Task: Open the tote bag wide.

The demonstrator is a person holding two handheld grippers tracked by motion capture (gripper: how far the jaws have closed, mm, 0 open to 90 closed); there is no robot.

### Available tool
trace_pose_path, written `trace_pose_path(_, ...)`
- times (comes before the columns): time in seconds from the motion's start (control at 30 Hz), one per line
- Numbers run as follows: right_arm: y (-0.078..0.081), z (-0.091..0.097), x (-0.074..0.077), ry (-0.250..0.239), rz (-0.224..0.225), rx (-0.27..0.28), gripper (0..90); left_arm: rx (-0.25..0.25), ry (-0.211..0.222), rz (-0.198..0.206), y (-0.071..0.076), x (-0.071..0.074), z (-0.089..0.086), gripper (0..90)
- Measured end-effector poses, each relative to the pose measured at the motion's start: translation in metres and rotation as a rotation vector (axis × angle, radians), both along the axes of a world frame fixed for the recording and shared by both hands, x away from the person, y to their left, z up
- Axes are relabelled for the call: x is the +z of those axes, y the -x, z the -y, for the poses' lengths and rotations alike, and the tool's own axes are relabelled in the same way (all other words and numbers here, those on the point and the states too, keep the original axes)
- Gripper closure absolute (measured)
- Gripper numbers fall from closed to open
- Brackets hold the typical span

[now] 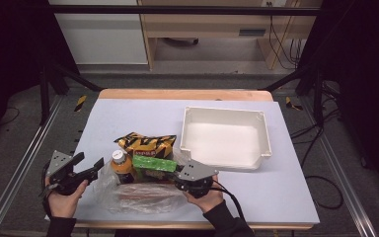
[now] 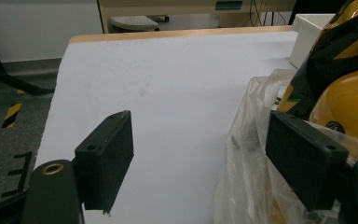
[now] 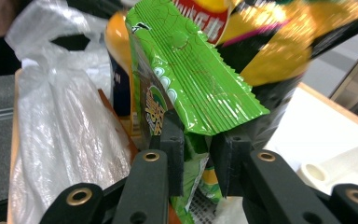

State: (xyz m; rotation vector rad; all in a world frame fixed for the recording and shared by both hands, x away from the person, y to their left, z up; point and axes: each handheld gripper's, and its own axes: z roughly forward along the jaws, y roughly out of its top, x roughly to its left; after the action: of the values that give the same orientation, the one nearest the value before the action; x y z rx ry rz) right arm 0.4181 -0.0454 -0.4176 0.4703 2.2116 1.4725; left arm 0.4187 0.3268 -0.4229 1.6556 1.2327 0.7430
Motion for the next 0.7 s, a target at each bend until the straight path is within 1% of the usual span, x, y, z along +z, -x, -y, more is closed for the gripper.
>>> trace_pose_path(0.03,0.000,0.000,0.000,0.000,0.000,0.000,75.9,0.000,0.000,0.000,0.000,0.000,0.000,22.6)
trace_pose_path(0.07,0.001,0.005,0.007,-0.013,0.009,0.004,75.9,-0.005,0.001,-0.003,0.000,0.000,0.001,22.5)
trace_pose_path(0.27,0.005,0.016,0.026,-0.052,0.024,0.008,75.9,-0.010,-0.010,-0.001,0.000,-0.002,0.002,22.2)
trace_pose_path(0.53,0.013,0.036,0.054,-0.123,0.015,0.018,76.1,-0.006,-0.008,-0.007,0.000,-0.004,0.000,21.8)
trace_pose_path(0.63,0.015,0.046,0.063,-0.141,0.008,0.015,76.2,-0.003,-0.007,-0.006,-0.001,-0.004,0.000,21.9)
trace_pose_path(0.7,0.017,0.053,0.069,-0.154,0.013,0.013,76.3,0.001,-0.008,-0.007,-0.001,-0.005,0.000,21.9)
